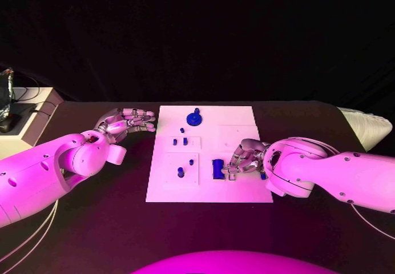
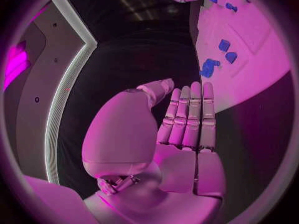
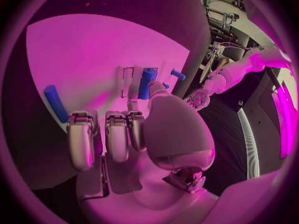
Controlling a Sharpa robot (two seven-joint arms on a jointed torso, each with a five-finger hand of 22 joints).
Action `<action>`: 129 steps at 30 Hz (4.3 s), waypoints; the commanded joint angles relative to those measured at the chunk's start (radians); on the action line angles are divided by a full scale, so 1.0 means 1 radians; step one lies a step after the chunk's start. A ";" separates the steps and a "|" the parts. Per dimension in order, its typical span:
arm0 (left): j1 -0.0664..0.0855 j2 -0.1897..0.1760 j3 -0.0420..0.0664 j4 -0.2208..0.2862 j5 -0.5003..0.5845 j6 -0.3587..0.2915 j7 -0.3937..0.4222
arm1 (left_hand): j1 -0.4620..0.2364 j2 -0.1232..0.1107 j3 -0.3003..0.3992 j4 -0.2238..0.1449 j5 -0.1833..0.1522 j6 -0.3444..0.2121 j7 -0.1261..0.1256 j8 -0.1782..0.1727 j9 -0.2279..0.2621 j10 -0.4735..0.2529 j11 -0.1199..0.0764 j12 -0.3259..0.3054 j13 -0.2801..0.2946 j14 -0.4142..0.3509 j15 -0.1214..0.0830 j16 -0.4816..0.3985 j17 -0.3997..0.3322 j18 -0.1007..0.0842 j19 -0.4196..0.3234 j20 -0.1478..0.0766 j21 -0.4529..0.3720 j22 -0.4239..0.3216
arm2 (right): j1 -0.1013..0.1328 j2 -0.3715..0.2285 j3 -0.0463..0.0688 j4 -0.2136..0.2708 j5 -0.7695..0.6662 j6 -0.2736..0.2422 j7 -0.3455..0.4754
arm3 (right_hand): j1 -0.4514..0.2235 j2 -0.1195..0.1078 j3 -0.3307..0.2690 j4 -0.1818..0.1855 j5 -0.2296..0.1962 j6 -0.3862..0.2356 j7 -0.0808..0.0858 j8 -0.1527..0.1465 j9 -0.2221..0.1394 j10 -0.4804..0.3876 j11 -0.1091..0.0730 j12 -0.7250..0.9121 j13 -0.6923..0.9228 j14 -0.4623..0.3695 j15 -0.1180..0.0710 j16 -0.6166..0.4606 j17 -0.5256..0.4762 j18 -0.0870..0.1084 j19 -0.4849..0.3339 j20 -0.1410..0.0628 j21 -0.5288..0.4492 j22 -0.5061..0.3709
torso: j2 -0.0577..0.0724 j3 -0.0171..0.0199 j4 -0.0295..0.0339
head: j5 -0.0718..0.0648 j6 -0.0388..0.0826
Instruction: Assemble the parts on the task board
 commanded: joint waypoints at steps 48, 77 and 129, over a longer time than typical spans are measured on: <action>0.000 0.001 0.001 0.003 0.002 0.014 0.011 | -0.006 -0.001 0.001 0.002 0.000 -0.007 -0.001 0.005 -0.001 -0.007 -0.002 -0.004 0.000 0.000 0.004 -0.004 0.001 0.000 0.006 0.003 -0.006 -0.001 | -0.004 -0.070 0.005 0.014 0.059 -0.115 0.195 | -0.001 -0.036 0.017 0.001 -0.051 0.005 0.001 0.011 0.005 0.082 -0.007 0.007 0.231 0.106 -0.008 0.006 0.263 -0.020 0.093 -0.010 0.000 0.251 | 0.000 0.0005 -0.0006 | -0.006 0.001; -0.021 -0.010 0.001 0.029 0.002 0.021 0.026 | -0.005 0.000 0.001 0.000 0.000 -0.008 -0.002 0.007 -0.002 -0.006 -0.003 -0.002 0.001 0.001 0.004 -0.005 0.003 0.000 0.009 0.003 -0.010 -0.002 | 0.028 -0.233 0.006 -0.031 -0.012 0.225 -0.041 | -0.073 -0.039 0.044 0.003 -0.053 -0.010 0.035 -0.107 -0.090 0.078 0.023 -0.004 0.226 0.106 0.017 0.006 0.263 -0.019 0.091 0.014 -0.006 0.249 | -0.002 0.0014 -0.0038 | -0.047 0.013; -0.022 -0.015 0.001 0.029 0.002 0.016 0.014 | -0.008 0.001 0.001 0.003 0.000 -0.011 0.000 0.007 -0.005 -0.006 -0.002 -0.001 0.001 0.000 0.004 -0.006 0.004 0.000 0.010 0.003 -0.013 -0.003 | -0.007 -0.150 0.003 -0.047 -0.139 0.172 -0.059 | 0.123 -0.105 0.492 -0.048 0.002 -0.007 0.020 -0.078 -0.078 0.078 0.007 -0.005 0.228 0.106 0.003 0.006 0.263 -0.021 0.093 0.000 0.005 0.252 | -0.003 0.0005 -0.0037 | -0.043 0.001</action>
